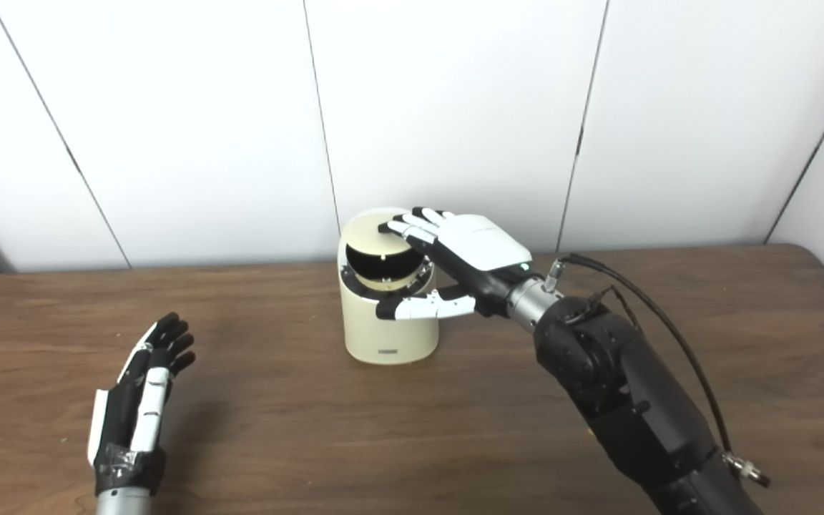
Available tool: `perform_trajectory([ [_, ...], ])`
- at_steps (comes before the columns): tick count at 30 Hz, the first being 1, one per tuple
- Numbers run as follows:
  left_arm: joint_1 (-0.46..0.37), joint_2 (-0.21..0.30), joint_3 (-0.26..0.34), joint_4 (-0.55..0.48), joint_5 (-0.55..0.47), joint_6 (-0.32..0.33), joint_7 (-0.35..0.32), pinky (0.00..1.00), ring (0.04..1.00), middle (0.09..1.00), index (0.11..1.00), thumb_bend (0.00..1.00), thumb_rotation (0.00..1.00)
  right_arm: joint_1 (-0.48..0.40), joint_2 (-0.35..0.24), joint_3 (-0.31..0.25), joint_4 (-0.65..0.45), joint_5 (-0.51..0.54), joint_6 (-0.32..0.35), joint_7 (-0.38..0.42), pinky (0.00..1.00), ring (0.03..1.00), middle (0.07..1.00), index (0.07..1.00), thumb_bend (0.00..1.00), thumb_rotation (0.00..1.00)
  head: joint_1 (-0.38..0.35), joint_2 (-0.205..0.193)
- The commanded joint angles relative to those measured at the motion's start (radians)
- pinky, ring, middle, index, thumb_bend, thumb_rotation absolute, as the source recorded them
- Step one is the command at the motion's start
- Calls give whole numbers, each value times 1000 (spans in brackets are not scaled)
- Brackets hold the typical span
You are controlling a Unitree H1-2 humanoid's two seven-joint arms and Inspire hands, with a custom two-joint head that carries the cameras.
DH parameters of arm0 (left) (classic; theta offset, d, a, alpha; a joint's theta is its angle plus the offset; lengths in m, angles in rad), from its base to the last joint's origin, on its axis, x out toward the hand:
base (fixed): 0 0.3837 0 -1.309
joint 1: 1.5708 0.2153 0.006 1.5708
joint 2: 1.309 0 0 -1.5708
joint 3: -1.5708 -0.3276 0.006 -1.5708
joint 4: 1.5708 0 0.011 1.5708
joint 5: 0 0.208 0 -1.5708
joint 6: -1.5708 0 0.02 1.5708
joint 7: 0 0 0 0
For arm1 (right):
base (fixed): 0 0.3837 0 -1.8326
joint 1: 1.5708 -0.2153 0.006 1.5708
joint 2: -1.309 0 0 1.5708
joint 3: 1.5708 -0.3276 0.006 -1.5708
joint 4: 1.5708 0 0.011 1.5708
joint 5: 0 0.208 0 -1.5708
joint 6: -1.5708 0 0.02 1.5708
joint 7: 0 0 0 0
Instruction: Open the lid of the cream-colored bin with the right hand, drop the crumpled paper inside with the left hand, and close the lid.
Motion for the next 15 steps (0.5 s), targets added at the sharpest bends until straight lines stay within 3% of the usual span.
perform_trajectory([
  [1,35,-26,-10,76,4,-19,9,846,861,871,878,542,709,-24,-12,-5,-30,-6,-29,-13,1000,1000,953,900,675,1000,-1,3],
  [15,33,-25,-12,70,3,-1,11,848,860,869,872,558,705,-13,-8,10,-13,-81,-43,-30,997,1000,944,890,666,1000,3,17],
])
